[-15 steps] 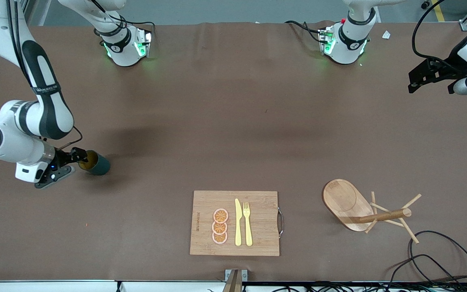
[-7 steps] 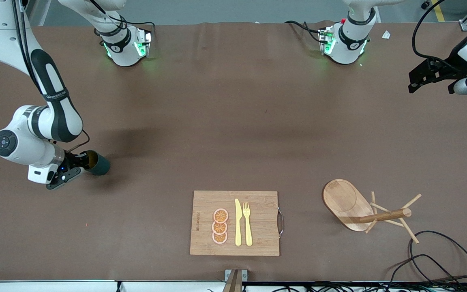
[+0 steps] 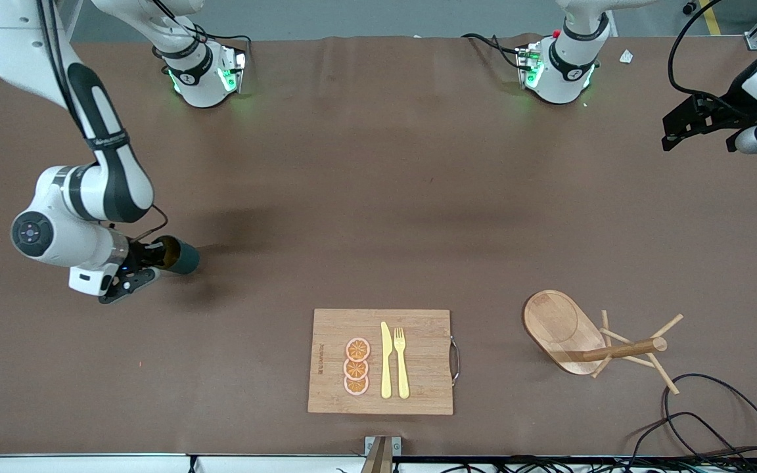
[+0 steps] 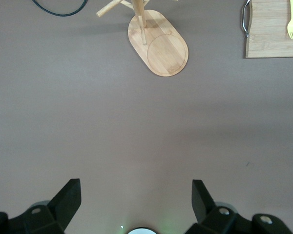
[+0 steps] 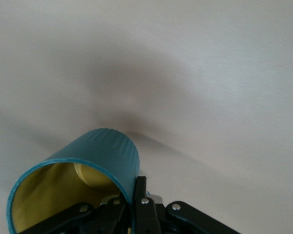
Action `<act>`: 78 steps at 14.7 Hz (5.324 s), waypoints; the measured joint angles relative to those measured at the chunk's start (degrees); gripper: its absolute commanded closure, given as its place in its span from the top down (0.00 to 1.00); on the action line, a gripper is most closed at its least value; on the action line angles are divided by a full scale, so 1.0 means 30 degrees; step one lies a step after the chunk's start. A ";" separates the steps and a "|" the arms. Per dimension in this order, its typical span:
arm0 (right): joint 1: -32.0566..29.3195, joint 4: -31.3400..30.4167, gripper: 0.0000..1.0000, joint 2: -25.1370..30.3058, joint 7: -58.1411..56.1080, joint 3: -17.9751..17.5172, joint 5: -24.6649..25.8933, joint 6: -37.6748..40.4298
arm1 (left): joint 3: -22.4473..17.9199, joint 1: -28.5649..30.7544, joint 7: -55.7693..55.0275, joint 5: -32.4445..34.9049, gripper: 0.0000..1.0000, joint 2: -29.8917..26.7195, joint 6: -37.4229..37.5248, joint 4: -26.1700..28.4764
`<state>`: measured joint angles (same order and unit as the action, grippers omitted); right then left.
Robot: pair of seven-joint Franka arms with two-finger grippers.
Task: Pass cup and hang on rack
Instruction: 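Lift the mug and carry it toward the table's middle with the right gripper, then set the mug down and open the right gripper while the left gripper approaches, then lower the left gripper onto the mug handle while the right gripper withdraws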
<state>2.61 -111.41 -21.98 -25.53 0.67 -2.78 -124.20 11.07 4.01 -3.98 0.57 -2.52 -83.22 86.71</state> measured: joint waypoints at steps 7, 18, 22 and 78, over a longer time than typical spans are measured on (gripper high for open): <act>0.6487 0.0571 0.00 0.1003 1.1439 -0.0125 -0.0566 0.0688 | 0.0030 -0.0001 0.0000 0.0000 1.00 0.0000 0.0005 0.0002; 1.3224 0.6630 0.00 -0.3824 2.3785 -0.0118 -0.0574 0.0375 | 0.0034 -0.0001 0.0000 0.0000 1.00 0.0000 0.0107 0.0014; 1.4078 0.8122 0.00 -0.5443 2.5482 -0.0102 -0.0574 0.0378 | 0.0049 -0.0002 0.0000 0.0000 1.00 0.0000 0.0108 0.0015; -0.1469 0.9950 1.00 0.4349 0.6426 0.0475 0.1878 1.3796 | -0.0186 -2.1081 -3.9245 1.3813 0.84 1.6888 -0.6305 -0.4149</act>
<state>-1.79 -81.56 -8.94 -6.26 2.09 2.85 -82.81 10.51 -59.24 -121.71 42.01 48.14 -102.14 74.26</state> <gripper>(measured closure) 0.000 0.084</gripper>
